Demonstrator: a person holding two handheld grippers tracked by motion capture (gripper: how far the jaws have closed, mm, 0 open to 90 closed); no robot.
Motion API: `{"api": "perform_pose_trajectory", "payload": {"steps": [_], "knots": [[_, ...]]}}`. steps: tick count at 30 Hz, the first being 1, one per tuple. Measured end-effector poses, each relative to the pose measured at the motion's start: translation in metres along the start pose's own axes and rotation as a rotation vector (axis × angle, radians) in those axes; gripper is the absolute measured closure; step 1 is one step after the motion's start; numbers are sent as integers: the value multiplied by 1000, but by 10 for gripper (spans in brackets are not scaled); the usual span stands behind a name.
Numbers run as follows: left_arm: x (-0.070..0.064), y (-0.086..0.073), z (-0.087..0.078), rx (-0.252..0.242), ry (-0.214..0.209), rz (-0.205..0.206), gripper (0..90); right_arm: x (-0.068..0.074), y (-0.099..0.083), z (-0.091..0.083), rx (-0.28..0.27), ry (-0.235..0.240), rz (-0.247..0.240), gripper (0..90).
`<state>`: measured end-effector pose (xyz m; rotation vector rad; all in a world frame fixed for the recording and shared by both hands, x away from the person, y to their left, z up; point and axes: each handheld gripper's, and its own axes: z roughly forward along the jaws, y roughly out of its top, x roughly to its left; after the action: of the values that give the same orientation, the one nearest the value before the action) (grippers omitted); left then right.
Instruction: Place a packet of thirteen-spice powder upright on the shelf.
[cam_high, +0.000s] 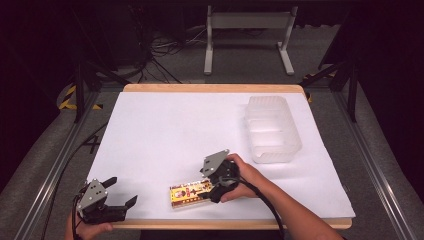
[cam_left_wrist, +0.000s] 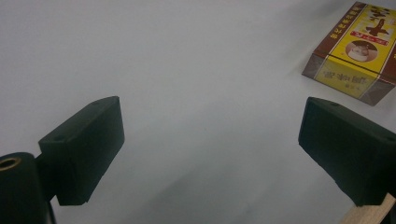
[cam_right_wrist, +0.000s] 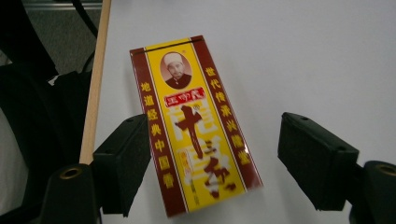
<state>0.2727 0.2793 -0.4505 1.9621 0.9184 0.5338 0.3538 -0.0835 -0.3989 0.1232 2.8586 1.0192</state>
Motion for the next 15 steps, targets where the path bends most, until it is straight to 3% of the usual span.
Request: {"api": "perform_pose_trajectory", "payload": {"steps": [3,9,11,15], "knots": [[1,0,0,2,-1,1,74,2,13,15,33,46,-29,286],[1,1,1,2,-4,12,74,5,34,35,80,88,-72,282],[1,1,1,3,-5,9,74,8,42,43,98,84,-107,275],[2,1,1,4,-9,15,74,10,49,52,108,97,-112,257]]}}
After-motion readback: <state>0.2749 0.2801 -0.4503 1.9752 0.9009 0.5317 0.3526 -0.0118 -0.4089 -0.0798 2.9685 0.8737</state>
